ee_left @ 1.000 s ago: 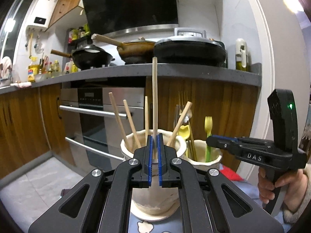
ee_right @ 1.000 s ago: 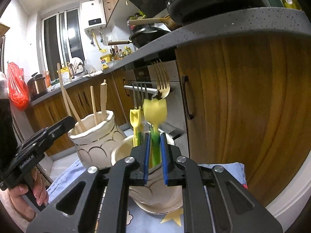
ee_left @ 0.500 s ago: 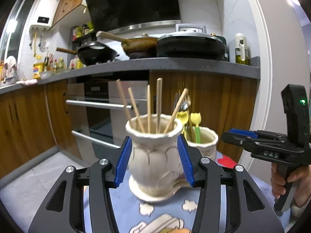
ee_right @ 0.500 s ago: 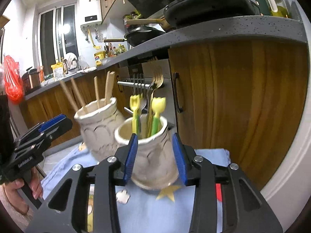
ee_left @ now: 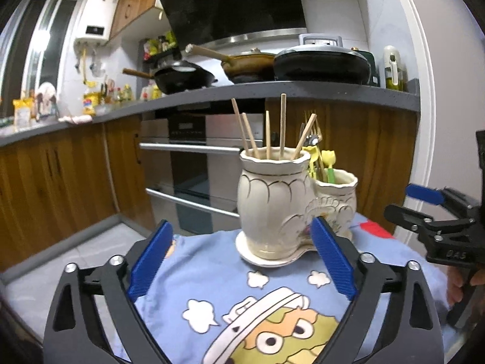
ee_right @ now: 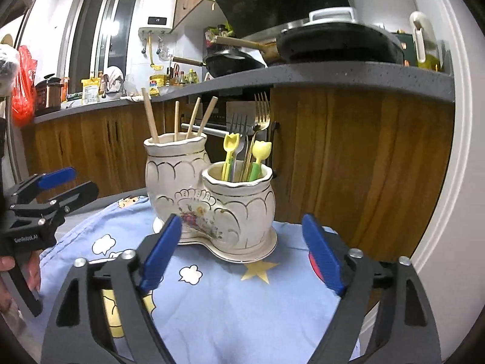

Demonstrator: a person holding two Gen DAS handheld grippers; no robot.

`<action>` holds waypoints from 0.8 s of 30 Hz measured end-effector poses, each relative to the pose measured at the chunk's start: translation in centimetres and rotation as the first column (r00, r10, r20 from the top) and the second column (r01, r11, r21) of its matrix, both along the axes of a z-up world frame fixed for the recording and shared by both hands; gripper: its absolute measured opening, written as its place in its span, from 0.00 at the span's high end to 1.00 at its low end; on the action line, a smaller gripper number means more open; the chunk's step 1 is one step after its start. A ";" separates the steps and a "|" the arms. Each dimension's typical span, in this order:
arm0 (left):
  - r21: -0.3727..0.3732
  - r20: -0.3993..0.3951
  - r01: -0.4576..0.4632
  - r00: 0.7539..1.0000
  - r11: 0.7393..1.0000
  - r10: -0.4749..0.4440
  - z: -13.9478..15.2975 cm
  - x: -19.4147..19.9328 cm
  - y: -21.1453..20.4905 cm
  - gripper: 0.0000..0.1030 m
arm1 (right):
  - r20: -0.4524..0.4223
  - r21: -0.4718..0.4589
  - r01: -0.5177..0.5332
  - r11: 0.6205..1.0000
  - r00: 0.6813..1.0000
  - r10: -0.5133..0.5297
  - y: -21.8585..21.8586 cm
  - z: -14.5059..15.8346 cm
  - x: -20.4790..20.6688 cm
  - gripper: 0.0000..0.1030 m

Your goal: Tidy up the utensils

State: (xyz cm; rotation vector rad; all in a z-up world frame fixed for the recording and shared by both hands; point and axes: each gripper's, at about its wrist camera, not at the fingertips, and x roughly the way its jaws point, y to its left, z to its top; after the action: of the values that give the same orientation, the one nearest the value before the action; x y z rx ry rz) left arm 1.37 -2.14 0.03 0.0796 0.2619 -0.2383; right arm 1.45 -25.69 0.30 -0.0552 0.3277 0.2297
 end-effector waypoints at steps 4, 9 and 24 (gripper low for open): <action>0.034 0.016 -0.021 1.000 0.999 0.020 -0.5 -0.4 -0.2 0.07 | 0.038 -0.019 0.015 1.000 0.999 -0.015 0.2 -0.4 -0.7 0.09; 0.010 0.015 -0.025 1.000 1.000 0.025 -0.2 -0.2 0.3 0.07 | 0.045 0.006 0.037 0.999 0.998 -0.037 -0.4 -0.4 -1.0 0.05; 0.014 -0.003 -0.018 1.000 1.000 0.018 -0.6 0.2 0.3 0.07 | 0.049 0.018 0.056 0.998 0.997 -0.056 -0.8 -0.2 -1.0 0.05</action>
State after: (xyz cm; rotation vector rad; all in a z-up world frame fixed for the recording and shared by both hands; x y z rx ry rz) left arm 1.53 -1.79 -0.59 0.0909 0.2672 -0.2186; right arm 0.47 -26.49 0.08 -0.0350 0.2776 0.1752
